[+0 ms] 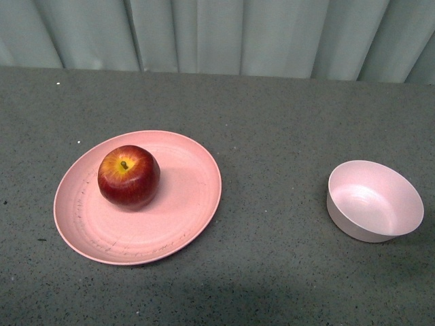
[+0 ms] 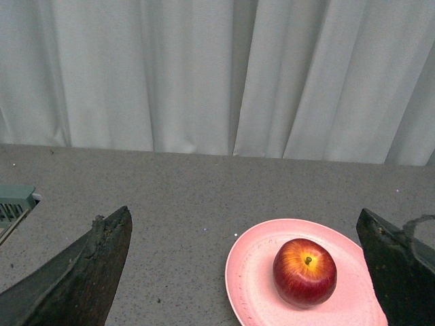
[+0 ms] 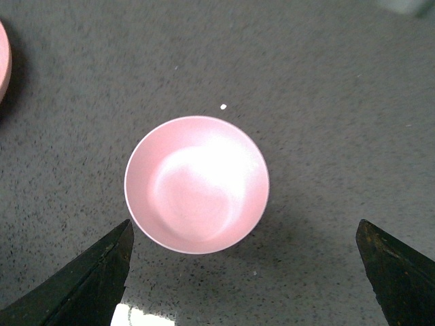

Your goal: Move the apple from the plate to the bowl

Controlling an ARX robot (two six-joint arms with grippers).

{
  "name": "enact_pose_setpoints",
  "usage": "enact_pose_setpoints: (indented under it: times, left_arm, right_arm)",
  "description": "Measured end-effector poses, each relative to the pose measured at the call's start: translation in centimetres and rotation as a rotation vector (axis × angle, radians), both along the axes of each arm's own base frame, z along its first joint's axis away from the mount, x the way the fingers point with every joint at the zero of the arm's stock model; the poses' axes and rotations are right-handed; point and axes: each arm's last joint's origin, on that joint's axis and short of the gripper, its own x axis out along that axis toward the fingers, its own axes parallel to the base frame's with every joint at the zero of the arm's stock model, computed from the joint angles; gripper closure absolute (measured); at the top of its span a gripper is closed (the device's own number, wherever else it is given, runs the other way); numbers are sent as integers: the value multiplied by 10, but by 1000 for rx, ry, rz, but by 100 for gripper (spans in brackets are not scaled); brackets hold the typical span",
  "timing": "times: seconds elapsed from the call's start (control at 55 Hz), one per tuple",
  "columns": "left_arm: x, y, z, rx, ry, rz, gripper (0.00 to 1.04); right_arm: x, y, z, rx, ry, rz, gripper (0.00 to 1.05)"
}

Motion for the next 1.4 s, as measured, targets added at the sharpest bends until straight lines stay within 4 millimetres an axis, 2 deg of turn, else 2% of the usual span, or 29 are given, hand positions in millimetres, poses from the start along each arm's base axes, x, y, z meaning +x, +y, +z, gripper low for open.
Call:
enact_pose_setpoints:
  times: [0.182, 0.527, 0.745, 1.036, 1.236, 1.4]
  left_arm:
    - [0, 0, 0, 0, 0, 0, 7]
    - [0, 0, 0, 0, 0, 0, 7]
    - [0, 0, 0, 0, 0, 0, 7]
    - [0, 0, 0, 0, 0, 0, 7]
    - [0, 0, 0, 0, 0, 0, 7]
    - [0, 0, 0, 0, 0, 0, 7]
  right_arm:
    - [24, 17, -26, -55, 177, 94, 9]
    - [48, 41, -69, -89, 353, 174, 9]
    - [66, 51, -82, -92, 384, 190, 9]
    - [85, 56, -84, -101, 379, 189, 10]
    - [86, 60, -83, -104, 378, 199, 35]
    - [86, 60, -83, -107, 384, 201, 69]
